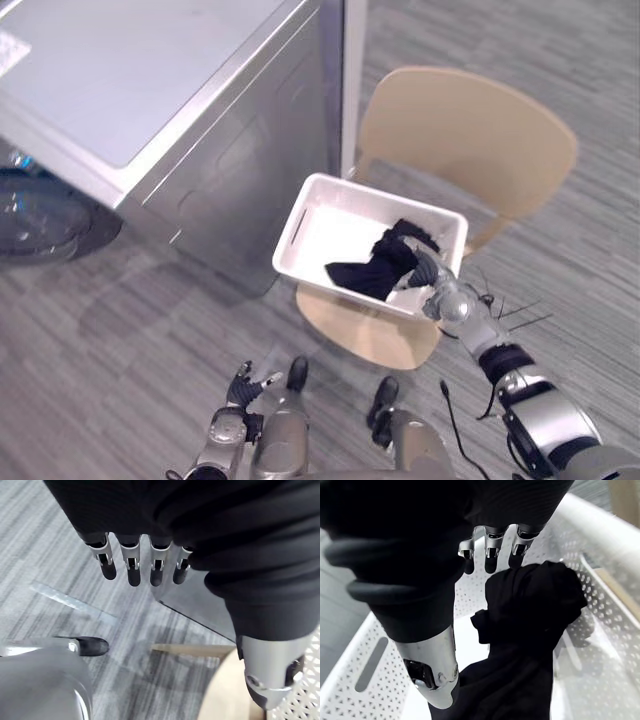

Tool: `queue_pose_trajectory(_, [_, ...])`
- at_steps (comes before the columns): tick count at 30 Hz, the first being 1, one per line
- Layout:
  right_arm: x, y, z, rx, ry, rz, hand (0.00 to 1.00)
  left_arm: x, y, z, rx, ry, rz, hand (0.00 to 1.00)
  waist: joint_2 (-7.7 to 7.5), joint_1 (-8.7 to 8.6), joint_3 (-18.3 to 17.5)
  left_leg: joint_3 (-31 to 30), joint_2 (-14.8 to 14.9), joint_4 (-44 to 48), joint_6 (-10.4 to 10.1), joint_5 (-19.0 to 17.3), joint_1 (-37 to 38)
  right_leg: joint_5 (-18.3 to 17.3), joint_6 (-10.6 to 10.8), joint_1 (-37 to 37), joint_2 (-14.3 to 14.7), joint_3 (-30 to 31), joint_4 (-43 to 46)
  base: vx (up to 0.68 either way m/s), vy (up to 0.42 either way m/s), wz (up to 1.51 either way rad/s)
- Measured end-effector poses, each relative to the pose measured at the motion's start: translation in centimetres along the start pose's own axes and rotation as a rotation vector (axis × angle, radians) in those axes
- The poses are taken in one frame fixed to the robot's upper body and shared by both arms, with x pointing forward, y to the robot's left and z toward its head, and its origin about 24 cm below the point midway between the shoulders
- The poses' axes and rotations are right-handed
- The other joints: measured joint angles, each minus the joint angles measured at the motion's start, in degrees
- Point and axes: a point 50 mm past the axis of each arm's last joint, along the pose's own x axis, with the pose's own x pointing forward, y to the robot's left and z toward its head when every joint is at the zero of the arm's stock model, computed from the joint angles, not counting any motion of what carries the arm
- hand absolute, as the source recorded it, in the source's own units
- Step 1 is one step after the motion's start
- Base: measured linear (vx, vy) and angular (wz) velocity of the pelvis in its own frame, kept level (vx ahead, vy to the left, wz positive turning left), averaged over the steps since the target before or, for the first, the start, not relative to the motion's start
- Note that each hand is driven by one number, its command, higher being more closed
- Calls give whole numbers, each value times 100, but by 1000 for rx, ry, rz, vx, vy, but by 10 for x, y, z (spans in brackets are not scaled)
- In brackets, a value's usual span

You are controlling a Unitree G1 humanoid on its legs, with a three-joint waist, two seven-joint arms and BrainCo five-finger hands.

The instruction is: Pick up the laundry basket with both hands and put the clothes into the washing machine.

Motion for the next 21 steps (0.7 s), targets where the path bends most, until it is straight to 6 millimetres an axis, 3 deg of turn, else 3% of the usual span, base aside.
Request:
queue_pose_trajectory(3, [14, -28, 5, -75, 8, -43, 0, 1, 0, 2, -2, -3, 0, 0, 108, 124, 218, -130, 14, -191, 7, 203, -257, 40, -29, -279, -12, -112, 50, -108, -31, 19])
queue_pose_trajectory(5, [22, -57, 3, -134, 50, -114, 0, 4, 1, 9, -8, -22, 4, 0, 208, 251, 361, -184, 16, -398, 6, 346, -378, 40, -31, -539, -70, -137, 204, -133, -7, 15])
queue_pose_trajectory(9, [29, -103, 8, -196, 86, -241, 0, 11, 4, 27, -32, -78, 12, 0, 326, 264, 512, -208, 28, -700, 43, 528, -639, 40, -28, -1037, -195, -141, 499, -120, 6, 6])
queue_pose_trajectory(12, [29, -121, 3, -231, 135, -289, 0, 12, 0, 36, -25, -112, -1, 0, 387, 284, 592, -262, -33, -703, 72, 562, -785, 38, -24, -1212, -281, -154, 623, -89, -1, 9])
queue_pose_trajectory(14, [23, -136, -11, -241, 198, -336, 0, 11, -8, 45, -33, -156, -15, 0, 492, 347, 644, -402, -103, -704, 80, 592, -869, 12, 11, -1292, -362, -217, 714, -47, -29, 19])
queue_pose_trajectory(19, [22, -147, -15, -245, 238, -339, 0, 12, -14, 55, -29, -198, -39, 0, 549, 414, 672, -546, -176, -706, 75, 684, -1139, -61, 33, -1586, -477, -245, 946, -33, -58, 14])
queue_pose_trajectory(20, [21, -146, -17, -247, 247, -333, 100, 12, -18, 60, -20, -212, -58, 0, 577, 414, 685, -597, -201, -706, 78, 691, -1147, -92, 53, -1589, -489, -239, 990, -18, -77, 19])
queue_pose_trajectory(21, [21, -145, -17, -247, 249, -329, 100, 12, -20, 62, -17, -220, -64, 0, 580, 420, 687, -607, -209, -706, 78, 693, -1147, -104, 62, -1589, -491, -238, 1005, -20, -82, 17])
